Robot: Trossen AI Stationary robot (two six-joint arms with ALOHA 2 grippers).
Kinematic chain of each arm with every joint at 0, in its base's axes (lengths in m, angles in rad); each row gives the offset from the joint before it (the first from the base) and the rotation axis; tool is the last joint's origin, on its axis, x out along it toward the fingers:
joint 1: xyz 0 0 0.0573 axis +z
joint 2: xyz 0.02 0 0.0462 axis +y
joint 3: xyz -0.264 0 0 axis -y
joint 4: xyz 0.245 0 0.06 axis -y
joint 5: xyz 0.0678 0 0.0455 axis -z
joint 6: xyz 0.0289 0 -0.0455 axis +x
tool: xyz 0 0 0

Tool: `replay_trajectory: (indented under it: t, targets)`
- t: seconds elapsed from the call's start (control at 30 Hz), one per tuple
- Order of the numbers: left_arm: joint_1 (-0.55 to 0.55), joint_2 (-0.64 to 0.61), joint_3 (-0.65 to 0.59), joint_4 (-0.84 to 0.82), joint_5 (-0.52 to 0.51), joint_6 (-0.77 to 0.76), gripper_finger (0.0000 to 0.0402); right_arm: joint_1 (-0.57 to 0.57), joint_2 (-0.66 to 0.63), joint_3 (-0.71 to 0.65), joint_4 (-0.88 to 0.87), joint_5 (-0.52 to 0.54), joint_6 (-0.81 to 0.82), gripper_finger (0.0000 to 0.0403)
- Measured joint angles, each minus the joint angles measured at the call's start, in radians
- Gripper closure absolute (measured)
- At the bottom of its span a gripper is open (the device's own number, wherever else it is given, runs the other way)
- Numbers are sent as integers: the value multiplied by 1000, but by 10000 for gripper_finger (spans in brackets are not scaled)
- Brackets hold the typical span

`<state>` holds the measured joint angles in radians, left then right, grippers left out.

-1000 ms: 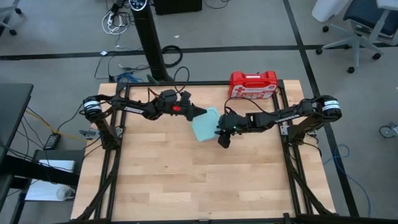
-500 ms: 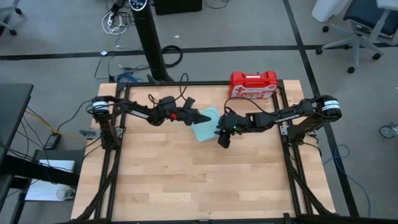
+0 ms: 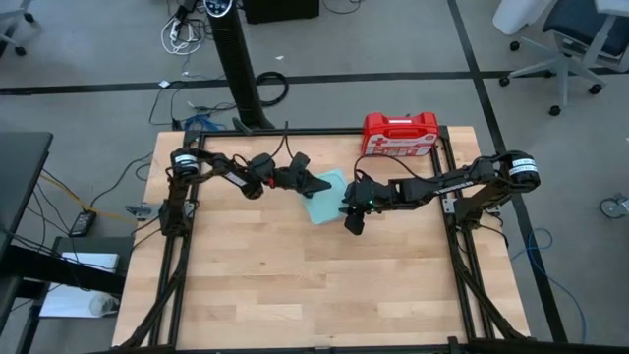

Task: Roll bandage
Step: Close the plastic container

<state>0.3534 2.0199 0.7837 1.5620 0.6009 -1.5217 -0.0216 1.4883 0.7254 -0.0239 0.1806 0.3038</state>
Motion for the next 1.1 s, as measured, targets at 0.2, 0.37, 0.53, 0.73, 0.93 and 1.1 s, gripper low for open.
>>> replay_trajectory:
  t: [0.2,0.37,0.53,0.73,0.93,1.1]
  targets:
    - [78,-6,0,5,182,-40,325,1,0,0,0,0,0,253]
    - [75,-17,0,6,234,-91,325,1,0,0,-1,0,0,253]
    - [72,-108,24,7,259,-90,325,2,0,0,-2,0,-1,253]
    - [72,-164,25,7,293,-77,325,2,0,0,-3,0,-9,253]
    - [56,-65,20,-55,294,-57,325,2,-1,1,-7,0,-10,253]
    - [42,62,1,7,282,-145,325,2,-2,1,-15,-1,-10,253]
